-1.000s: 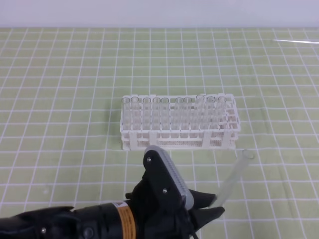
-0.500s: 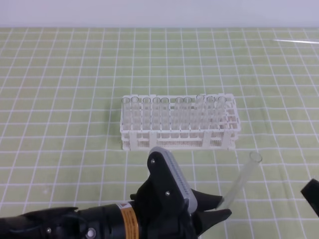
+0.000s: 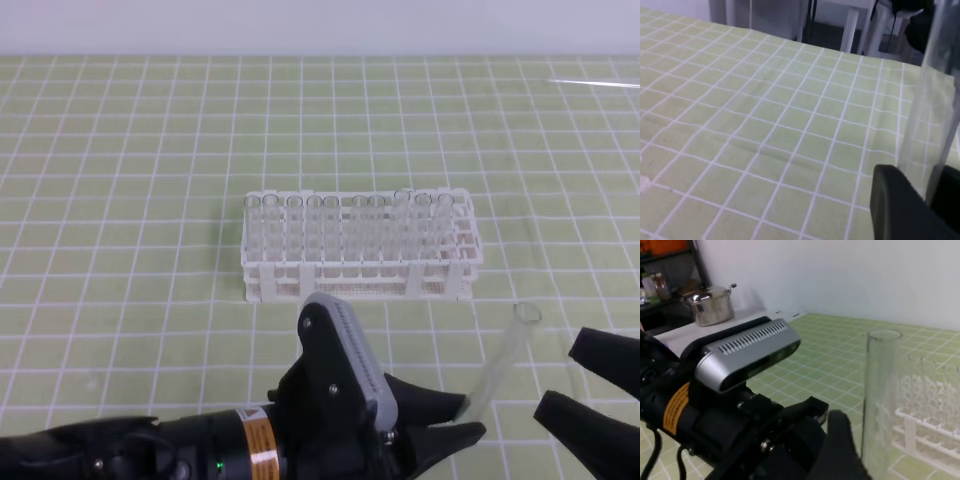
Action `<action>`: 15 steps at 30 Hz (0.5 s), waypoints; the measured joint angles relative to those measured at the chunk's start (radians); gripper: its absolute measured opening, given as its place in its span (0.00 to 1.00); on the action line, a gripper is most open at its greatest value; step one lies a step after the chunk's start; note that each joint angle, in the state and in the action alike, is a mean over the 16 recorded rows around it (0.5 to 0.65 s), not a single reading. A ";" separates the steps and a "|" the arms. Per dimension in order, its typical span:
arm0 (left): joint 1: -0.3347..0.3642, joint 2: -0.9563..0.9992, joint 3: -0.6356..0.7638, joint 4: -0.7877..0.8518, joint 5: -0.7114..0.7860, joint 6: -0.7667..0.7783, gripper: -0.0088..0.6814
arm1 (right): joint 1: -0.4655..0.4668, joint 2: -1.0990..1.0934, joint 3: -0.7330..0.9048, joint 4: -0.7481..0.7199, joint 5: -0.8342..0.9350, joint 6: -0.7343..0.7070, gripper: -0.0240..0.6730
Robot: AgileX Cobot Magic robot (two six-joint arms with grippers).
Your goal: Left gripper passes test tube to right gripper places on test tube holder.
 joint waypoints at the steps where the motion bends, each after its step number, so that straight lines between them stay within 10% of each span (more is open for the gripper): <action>1: 0.000 -0.001 0.000 0.003 -0.006 -0.005 0.02 | 0.000 0.008 -0.002 0.000 0.011 -0.014 0.10; 15: 0.000 -0.001 -0.001 0.040 -0.055 -0.057 0.02 | 0.000 0.038 -0.048 -0.001 0.059 -0.088 0.10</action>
